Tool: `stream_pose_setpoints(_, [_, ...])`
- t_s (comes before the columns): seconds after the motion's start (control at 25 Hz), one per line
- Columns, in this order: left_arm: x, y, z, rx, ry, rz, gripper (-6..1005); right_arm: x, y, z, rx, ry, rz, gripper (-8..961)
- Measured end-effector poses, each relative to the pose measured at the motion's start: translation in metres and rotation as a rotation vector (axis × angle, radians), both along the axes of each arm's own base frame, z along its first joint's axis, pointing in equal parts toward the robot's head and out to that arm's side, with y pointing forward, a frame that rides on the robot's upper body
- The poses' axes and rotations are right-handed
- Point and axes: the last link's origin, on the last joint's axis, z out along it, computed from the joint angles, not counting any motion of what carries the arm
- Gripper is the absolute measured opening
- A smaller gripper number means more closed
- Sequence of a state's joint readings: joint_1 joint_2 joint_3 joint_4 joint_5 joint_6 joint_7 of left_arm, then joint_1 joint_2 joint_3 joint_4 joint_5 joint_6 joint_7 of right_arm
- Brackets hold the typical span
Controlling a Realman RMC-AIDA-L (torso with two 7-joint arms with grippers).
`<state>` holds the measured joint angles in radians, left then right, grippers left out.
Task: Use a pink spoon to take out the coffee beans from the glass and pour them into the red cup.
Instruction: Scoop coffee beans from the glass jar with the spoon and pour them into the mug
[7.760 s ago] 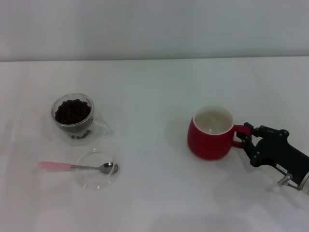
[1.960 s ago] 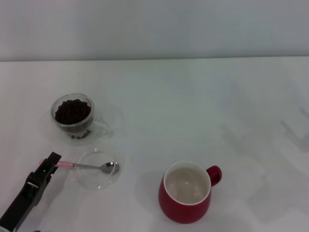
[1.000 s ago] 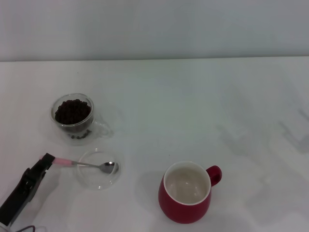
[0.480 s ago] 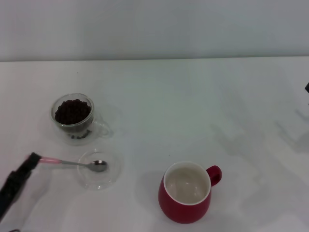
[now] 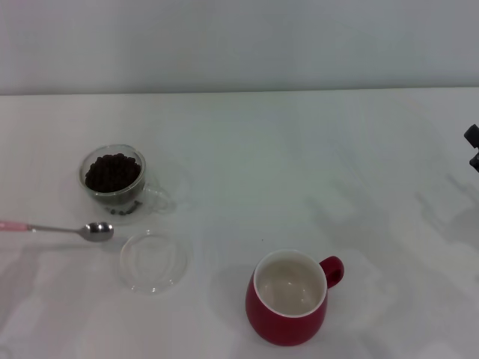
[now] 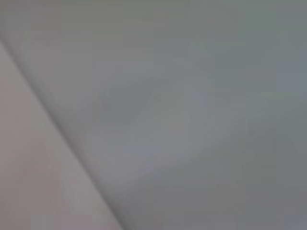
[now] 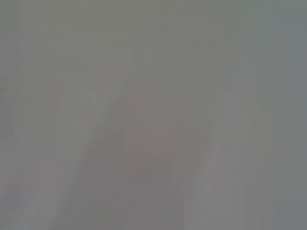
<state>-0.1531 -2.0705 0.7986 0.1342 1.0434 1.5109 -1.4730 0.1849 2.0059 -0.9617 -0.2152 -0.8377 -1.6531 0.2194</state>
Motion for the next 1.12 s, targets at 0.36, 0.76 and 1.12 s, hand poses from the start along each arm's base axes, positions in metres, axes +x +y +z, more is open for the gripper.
stream_pose_setpoints(0.36, [0.003,0.043,0.047,-0.039,0.109,-0.092,120,-0.014,-0.016,0.000,0.006,0.061,0.114,725])
stream_pose_setpoints(0.76, [0.042,0.120,0.069,-0.176,0.166,-0.210,120,-0.021,-0.029,-0.001,-0.022,0.153,0.172,724])
stream_pose_setpoints(1.12, [0.053,0.165,0.073,-0.251,0.273,-0.115,120,-0.018,-0.035,-0.006,-0.032,0.186,0.142,724])
